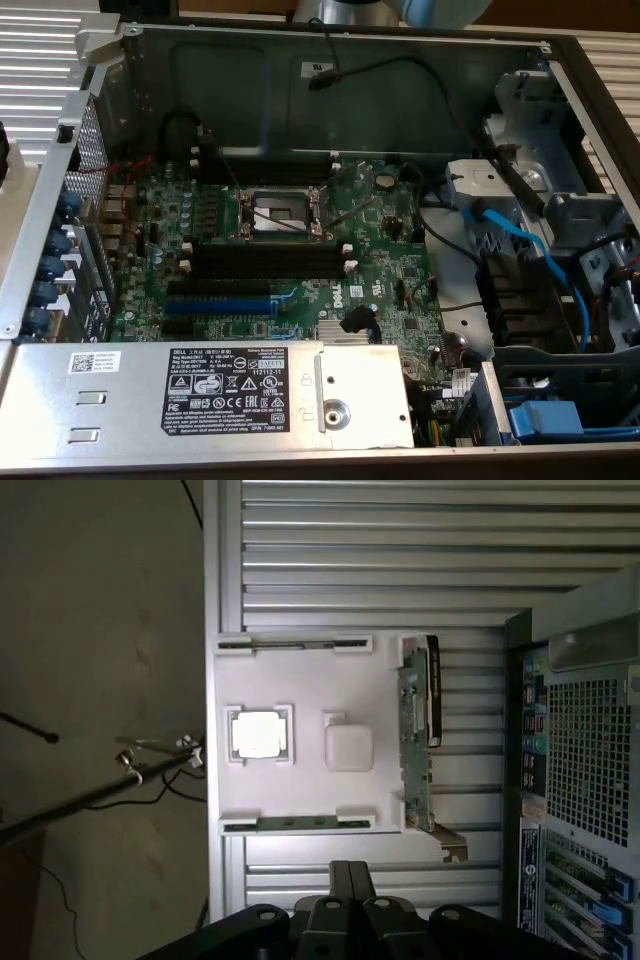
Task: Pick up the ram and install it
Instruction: 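Reach for the ram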
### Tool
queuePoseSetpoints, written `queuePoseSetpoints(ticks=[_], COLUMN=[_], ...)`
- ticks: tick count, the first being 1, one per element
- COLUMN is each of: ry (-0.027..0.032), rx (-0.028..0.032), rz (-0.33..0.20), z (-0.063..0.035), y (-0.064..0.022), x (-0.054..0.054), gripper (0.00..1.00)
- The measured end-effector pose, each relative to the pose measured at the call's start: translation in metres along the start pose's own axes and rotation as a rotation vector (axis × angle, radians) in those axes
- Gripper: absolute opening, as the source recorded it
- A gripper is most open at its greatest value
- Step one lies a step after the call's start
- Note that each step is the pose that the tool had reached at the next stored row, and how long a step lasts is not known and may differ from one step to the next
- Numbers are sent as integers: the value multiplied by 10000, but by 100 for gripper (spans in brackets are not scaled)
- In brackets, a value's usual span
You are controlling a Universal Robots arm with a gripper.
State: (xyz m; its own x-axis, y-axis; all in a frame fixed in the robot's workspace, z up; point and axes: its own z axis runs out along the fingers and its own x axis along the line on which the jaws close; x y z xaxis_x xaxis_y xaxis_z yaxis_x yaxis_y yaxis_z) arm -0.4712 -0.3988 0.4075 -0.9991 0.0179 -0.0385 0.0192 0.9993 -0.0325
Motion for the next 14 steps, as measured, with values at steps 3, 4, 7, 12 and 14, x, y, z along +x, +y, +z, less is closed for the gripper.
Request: queuePoseSetpoints(ticks=[3,4,7,12,14], ry=[-2,-4,-7,-10,-15], rx=[-4,-5,-9,-15,-21], rz=[-80,-101,-173,-332,-459], z=[2,4,13,28,33], y=[23,34,61,98,105], x=[32,44,76,121,130], gripper=[11,11,11,11,11])
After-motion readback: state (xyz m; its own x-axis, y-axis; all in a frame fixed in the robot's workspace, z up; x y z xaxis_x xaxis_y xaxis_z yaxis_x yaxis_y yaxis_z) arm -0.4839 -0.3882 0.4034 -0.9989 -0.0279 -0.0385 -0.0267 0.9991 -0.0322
